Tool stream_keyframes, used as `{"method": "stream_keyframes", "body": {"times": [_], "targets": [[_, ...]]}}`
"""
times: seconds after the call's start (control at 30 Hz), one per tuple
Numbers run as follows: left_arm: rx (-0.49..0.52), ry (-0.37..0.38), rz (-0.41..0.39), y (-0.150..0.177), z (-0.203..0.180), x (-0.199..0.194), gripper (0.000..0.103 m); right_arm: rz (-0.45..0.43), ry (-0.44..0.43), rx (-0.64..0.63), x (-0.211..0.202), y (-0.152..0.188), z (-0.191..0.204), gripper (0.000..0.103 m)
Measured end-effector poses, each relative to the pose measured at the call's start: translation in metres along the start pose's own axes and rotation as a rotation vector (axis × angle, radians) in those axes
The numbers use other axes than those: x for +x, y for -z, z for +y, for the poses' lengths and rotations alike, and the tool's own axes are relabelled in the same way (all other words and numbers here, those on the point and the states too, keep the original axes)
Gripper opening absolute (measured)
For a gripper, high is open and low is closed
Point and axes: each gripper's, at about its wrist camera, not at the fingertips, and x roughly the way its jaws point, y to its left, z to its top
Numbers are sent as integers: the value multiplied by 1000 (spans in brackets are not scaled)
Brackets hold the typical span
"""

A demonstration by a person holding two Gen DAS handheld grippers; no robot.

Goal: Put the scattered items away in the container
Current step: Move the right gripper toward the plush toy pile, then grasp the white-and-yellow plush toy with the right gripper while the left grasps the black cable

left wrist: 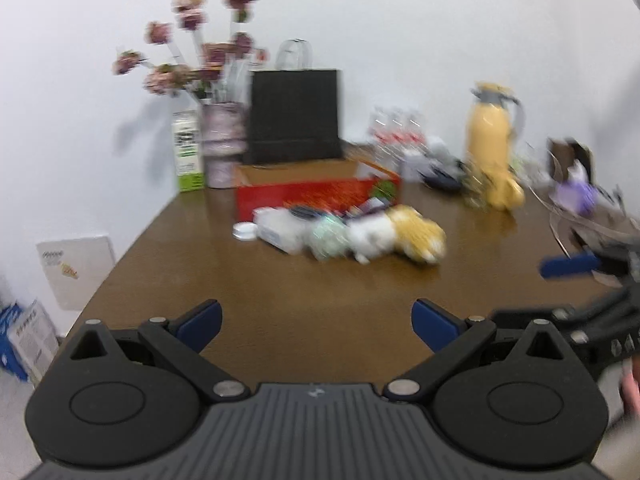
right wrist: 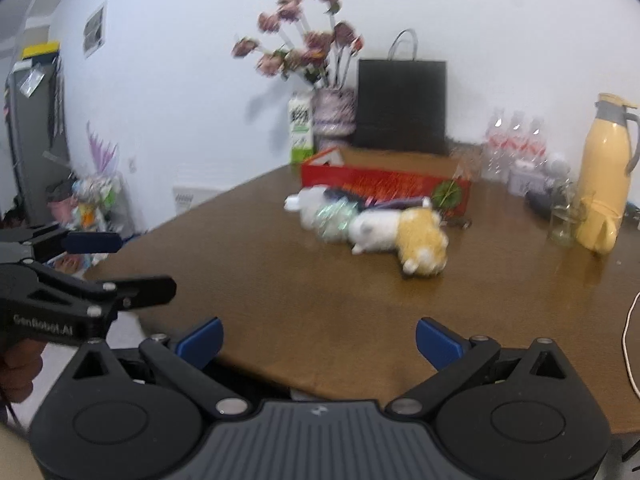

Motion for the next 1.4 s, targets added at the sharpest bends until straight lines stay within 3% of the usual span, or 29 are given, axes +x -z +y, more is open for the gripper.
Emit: {"method": "stream_keyframes", "body": {"times": [0.17, 0.3, 0.47, 0.63, 0.77, 0.8, 0.83, 0.9, 0.97, 1.07, 1.23, 1.4], "targets": [[-139, -137, -33, -10, 18, 39, 103, -26, 42, 97, 29, -14, -29, 103], [-48, -118, 95, -14, 17, 82, 103, -90, 125, 58, 49, -20, -40, 103], [-74, -96, 137, -20, 13, 113, 103, -133, 150, 19, 79, -32, -49, 102], [-45, -35, 124, -34, 9, 145, 103, -28, 143, 31, 123, -52, -65, 99], [-111, -40, 114, -54, 18, 179, 103, 75, 159, 14, 162, -61, -77, 83], [-133, -36, 115, -60, 21, 188, 103, 96, 174, 16, 171, -63, -80, 74], [-149, -34, 113, -67, 25, 197, 101, 108, 181, 25, 177, -63, -84, 66], [-163, -34, 115, -83, 30, 218, 88, 139, 167, 58, 191, -65, -93, 60], [-176, -21, 148, -99, 34, 243, 67, 151, 162, 77, 199, -64, -98, 57], [-153, 4, 224, -113, 34, 279, 50, 153, 152, 102, 203, -64, -101, 53], [77, -15, 272, -111, 10, 313, 48, 125, 134, 153, 197, -65, -106, 52], [160, -40, 270, -109, 2, 323, 40, 122, 135, 164, 202, -62, -110, 50]]}}
